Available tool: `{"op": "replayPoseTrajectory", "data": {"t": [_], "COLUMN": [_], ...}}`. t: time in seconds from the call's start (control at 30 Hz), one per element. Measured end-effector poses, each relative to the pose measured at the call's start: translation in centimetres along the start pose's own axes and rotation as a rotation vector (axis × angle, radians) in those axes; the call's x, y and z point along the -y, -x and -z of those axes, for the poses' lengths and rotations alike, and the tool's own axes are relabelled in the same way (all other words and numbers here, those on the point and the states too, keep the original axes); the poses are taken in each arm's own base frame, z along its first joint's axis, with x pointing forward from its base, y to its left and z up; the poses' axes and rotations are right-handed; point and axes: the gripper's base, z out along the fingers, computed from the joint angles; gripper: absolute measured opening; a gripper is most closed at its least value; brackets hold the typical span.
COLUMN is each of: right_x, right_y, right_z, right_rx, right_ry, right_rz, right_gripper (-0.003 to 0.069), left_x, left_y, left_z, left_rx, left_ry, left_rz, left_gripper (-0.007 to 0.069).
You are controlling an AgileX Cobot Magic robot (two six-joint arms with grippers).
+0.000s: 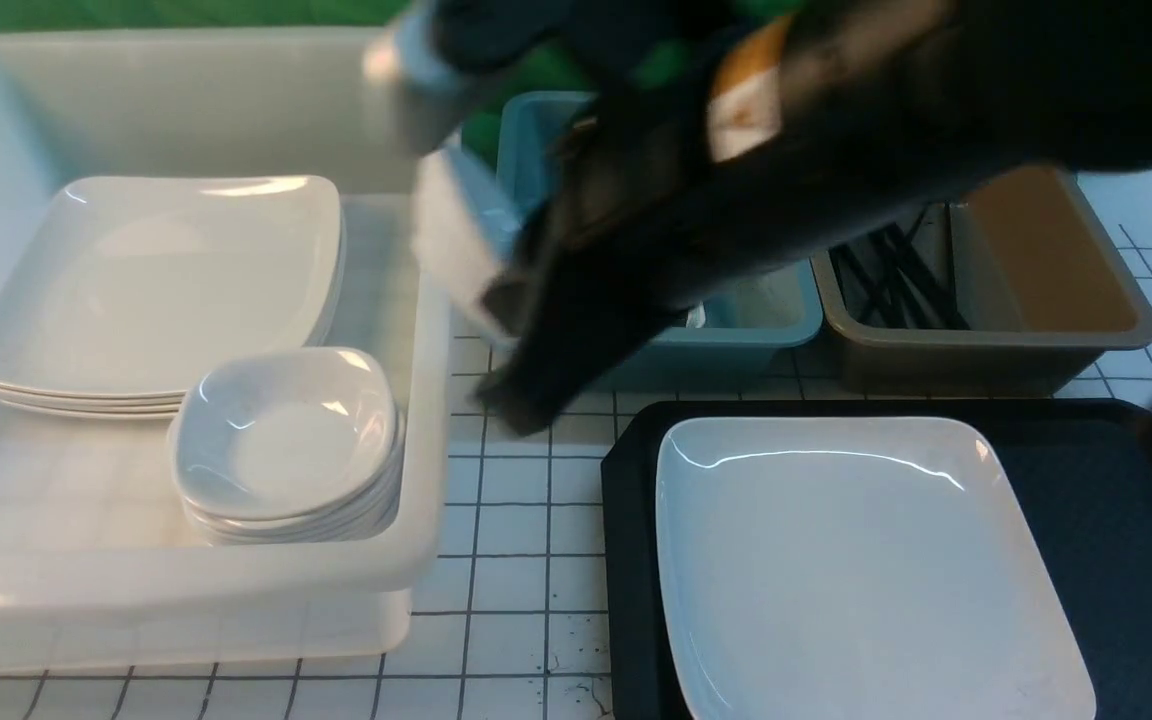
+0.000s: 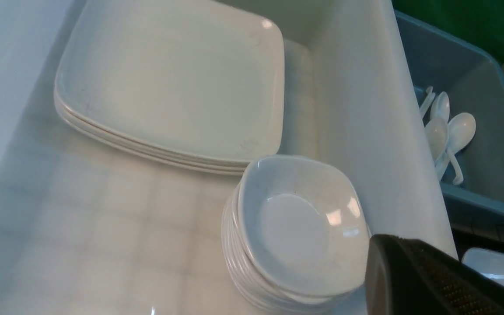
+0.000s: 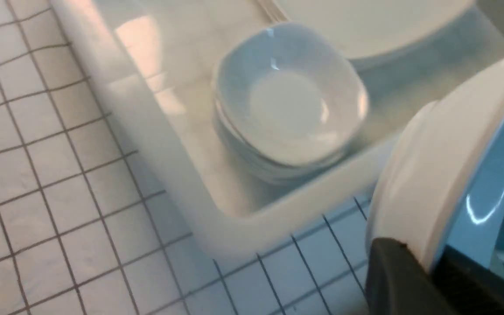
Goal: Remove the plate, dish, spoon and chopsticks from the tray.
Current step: Use the right arm to put the small plate into the large storage box on the left
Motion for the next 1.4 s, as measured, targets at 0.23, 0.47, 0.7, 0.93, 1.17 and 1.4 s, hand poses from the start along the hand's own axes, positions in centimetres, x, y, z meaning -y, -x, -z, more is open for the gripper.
{"op": "replayPoseTrajectory", "data": {"t": [0.23,0.47,0.7,0.93,1.17,1.4], "right_x": [-3.0,-4.0,-4.1,-4.1,-3.7,-2.1], "right_y": [2.6,1.3,0.3,0.3,0.6,2.4], "right_z": [-8.4,-15.2,-17.5,-17.5,-16.3,-11.3], "right_rx": [-0.048,-0.094,-0.133,-0.129,-0.147,-0.133], "right_ry": [0.004,-0.007,-0.015,-0.019,-0.043,-0.141], "right_rz": [0.343,0.606,0.667,0.662,0.678,0.631], "right_gripper": [0.0042,0.0046,0.0085,0.03,0.0359,0.036], "left_x": [-0.2,0.0,0.0,0.0,0.0,0.0], "left_y": [2.0,1.5,1.3,1.3,1.3,1.3], "left_z": [2.1,1.9,1.9,1.9,1.9,1.9], "left_rx": [0.043,-0.028,-0.041,-0.044,-0.046,-0.046], "left_ry": [0.104,0.086,0.086,0.083,0.078,0.077], "left_rz": [-0.028,0.013,0.01,0.011,0.015,0.015], "left_gripper": [0.002,0.002,0.002,0.002,0.002,0.002]}}
